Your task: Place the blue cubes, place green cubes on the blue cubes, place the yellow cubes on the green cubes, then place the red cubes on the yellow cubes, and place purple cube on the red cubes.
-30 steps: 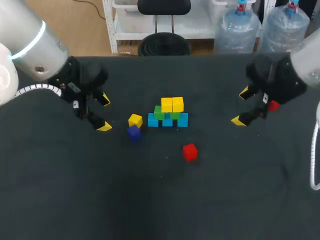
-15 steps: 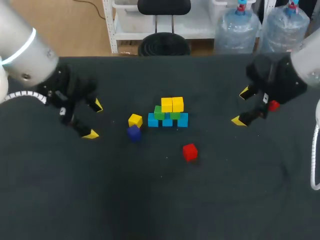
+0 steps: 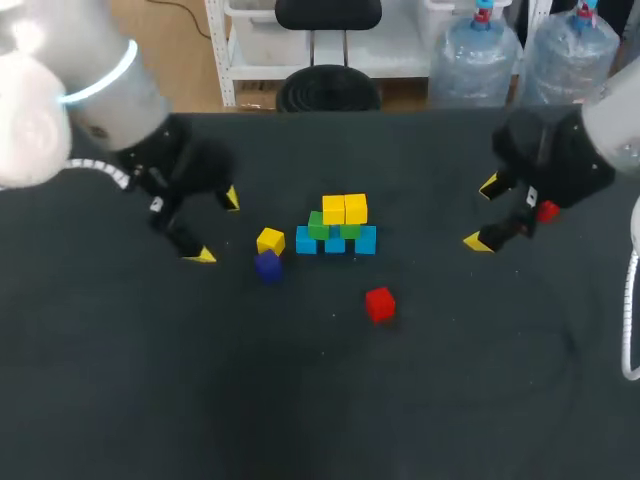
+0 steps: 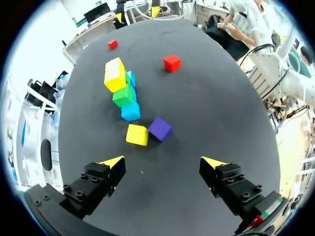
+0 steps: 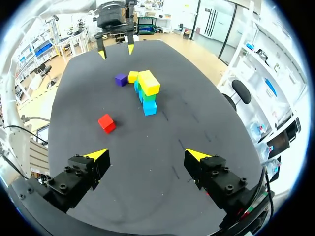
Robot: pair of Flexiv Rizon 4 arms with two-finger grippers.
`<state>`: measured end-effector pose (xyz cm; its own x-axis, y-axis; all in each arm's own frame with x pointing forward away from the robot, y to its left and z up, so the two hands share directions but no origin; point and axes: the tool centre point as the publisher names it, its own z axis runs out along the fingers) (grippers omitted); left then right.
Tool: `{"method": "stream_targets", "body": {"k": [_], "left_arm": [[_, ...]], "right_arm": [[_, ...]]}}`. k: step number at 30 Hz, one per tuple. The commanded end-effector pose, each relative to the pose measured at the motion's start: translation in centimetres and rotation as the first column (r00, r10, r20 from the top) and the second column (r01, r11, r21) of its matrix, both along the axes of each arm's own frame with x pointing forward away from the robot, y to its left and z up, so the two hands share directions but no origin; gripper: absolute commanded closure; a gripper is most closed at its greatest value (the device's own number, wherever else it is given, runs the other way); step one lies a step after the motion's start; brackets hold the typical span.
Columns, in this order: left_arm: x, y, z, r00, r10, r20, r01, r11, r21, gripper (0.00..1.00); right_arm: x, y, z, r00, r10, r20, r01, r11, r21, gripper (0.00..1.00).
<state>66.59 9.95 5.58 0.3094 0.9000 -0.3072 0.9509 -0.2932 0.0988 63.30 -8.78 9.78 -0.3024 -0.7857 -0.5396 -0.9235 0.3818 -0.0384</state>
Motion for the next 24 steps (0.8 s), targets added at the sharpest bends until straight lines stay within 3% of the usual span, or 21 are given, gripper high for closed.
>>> {"method": "stream_targets", "body": {"k": [1,14,24], "left_arm": [[2.7,-2.0,-1.0,0.997,-0.044,-0.07,0.048,0.997,0.064,0.0],[4.8,-3.8,-2.5,0.99,-0.113,-0.079,0.121,0.988,0.096,0.0],[5.0,-4.4,-3.5,0.991,-0.105,-0.084,0.114,0.988,0.105,0.0]], "right_arm": [[0.1,0.0,-0.1,1.0,0.002,-0.001,-0.002,1.0,0.003,0.0],[0.1,0.0,-0.1,1.0,0.002,-0.001,-0.002,1.0,0.003,0.0],[0.1,0.0,-0.1,1.0,0.002,-0.001,-0.002,1.0,0.003,0.0]]}}
